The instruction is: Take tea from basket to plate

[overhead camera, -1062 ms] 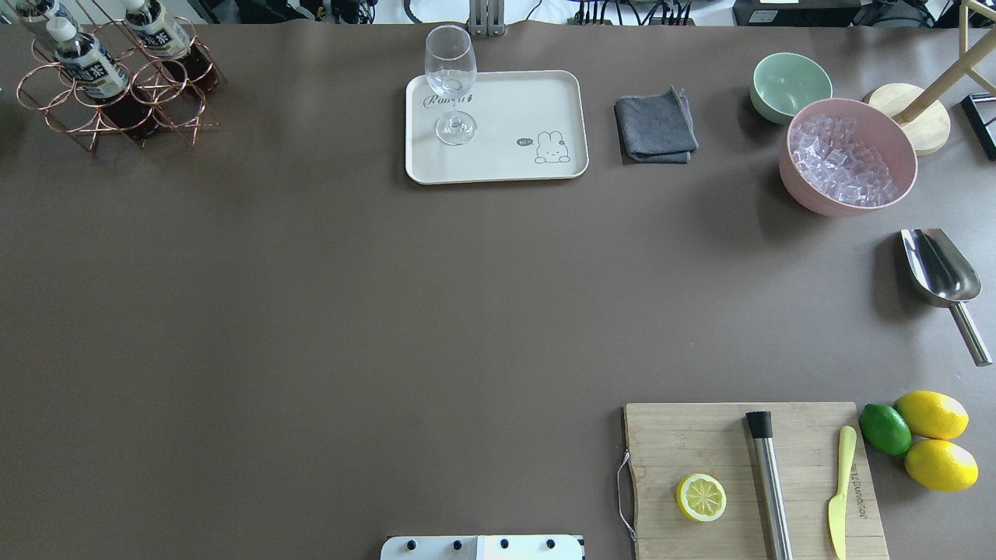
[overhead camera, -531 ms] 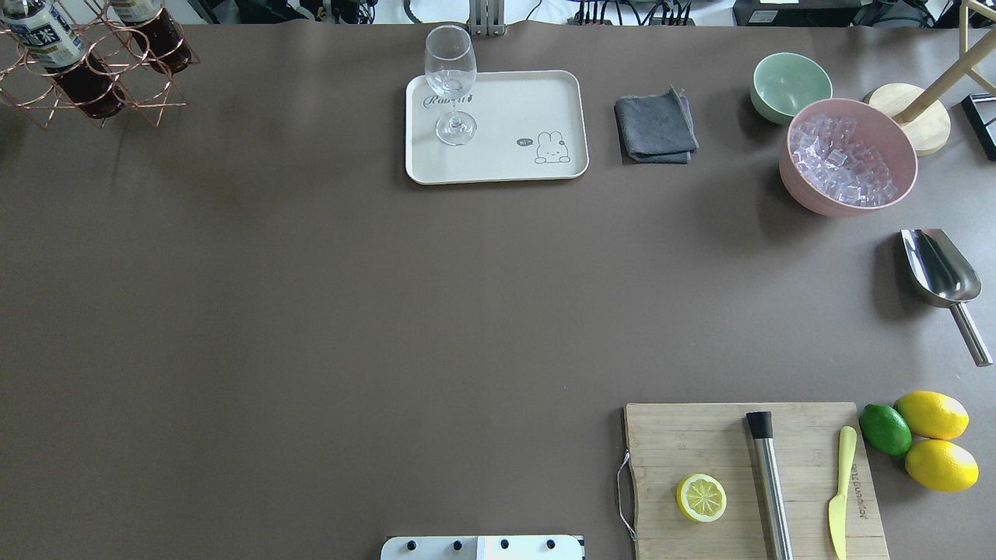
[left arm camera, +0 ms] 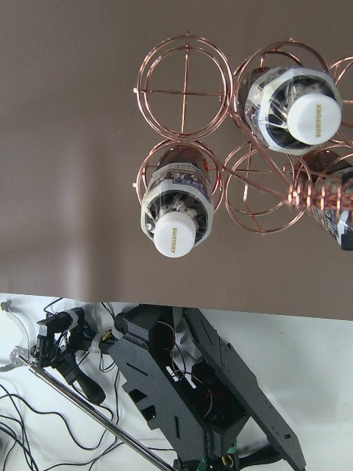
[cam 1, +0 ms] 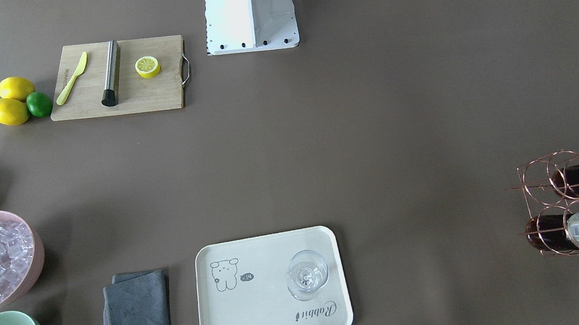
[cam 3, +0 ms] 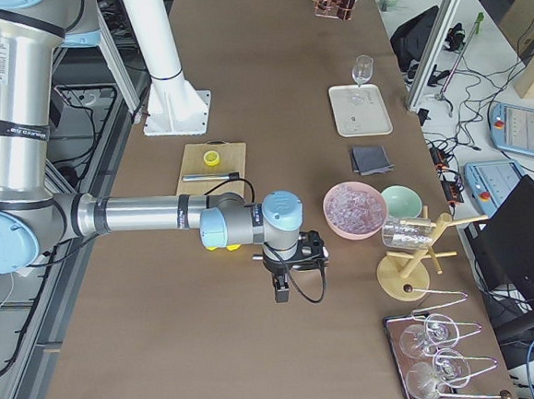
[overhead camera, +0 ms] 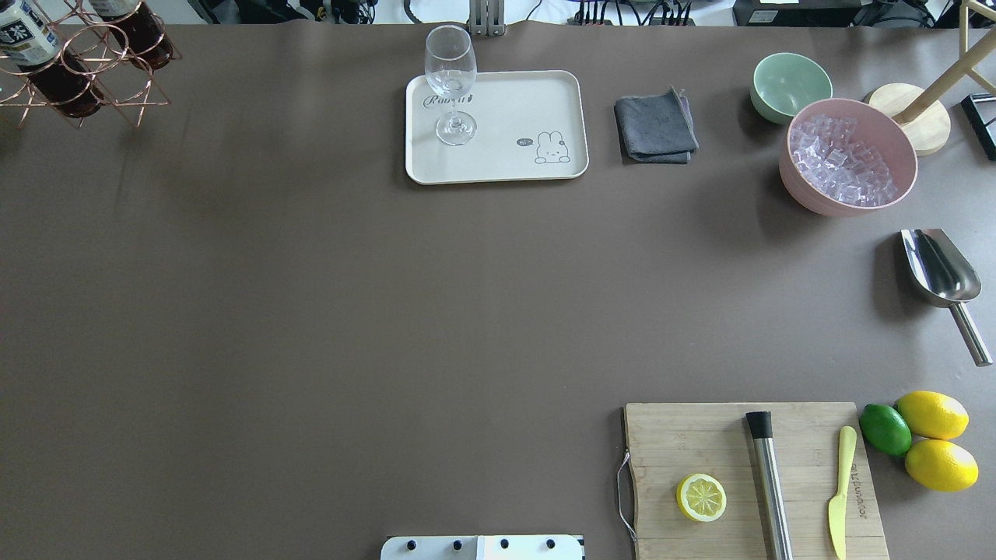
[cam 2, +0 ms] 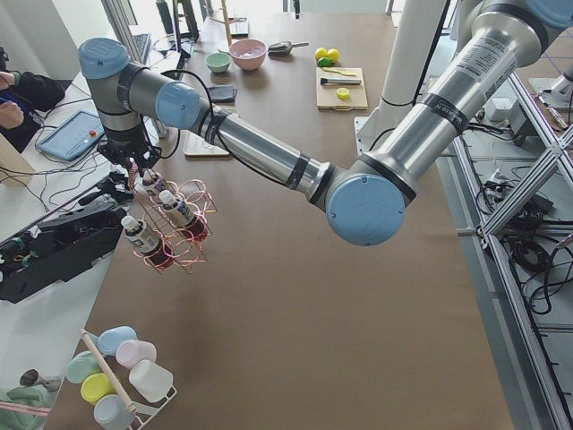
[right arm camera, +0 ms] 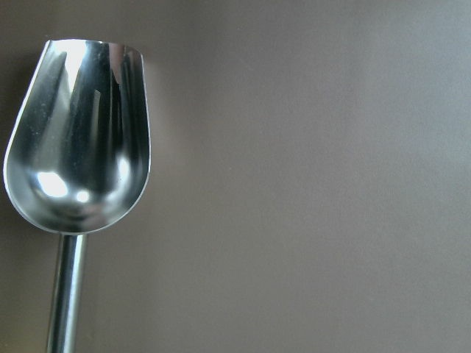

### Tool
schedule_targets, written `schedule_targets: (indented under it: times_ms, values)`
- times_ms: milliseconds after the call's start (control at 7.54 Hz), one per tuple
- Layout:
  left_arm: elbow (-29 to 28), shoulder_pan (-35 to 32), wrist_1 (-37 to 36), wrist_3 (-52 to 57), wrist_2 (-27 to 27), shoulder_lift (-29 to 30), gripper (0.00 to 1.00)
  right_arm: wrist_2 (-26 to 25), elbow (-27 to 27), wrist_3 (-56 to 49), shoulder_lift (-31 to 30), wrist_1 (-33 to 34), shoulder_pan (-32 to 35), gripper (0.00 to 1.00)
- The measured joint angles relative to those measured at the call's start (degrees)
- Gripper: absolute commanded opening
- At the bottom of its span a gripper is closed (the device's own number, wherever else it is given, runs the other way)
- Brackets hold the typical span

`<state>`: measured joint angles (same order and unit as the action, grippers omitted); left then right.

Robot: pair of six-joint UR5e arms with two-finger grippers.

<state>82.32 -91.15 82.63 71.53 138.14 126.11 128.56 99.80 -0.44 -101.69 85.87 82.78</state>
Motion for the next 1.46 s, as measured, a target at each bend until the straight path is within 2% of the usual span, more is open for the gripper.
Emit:
schedule_targets:
  times_ms: [398,531,796,929,1194,1460]
  values:
    - [10.7,-4.3,-2.8,0.4,0.9,-9.0,0.0,-0.3,-0.1,0.0,0.0,0.0,0.0,0.99]
    - [12.5,-6.2,-4.3,0.2,2.0,-11.3,0.0,-0.5,-0.1,-0.1,0.0,0.0,0.0,0.99]
    - [16.8,-7.9,-7.9,-1.6,3.4,-13.8,0.0,-2.0,-0.1,-0.3,-0.1,-0.1,0.0,0.99]
    - [21.4,-7.6,-10.8,-5.3,3.7,-14.2,0.0,-2.5,-0.2,-0.3,-0.1,-0.1,-0.2,0.99]
    - [33.0,-2.0,-15.7,-17.1,3.9,-13.6,0.0,-2.6,-0.3,-0.3,-0.1,0.0,-0.7,0.99]
    - [39.5,7.3,-17.0,-28.1,3.6,-10.3,0.0,-2.4,-0.1,-0.6,-0.2,-0.2,-0.8,0.99]
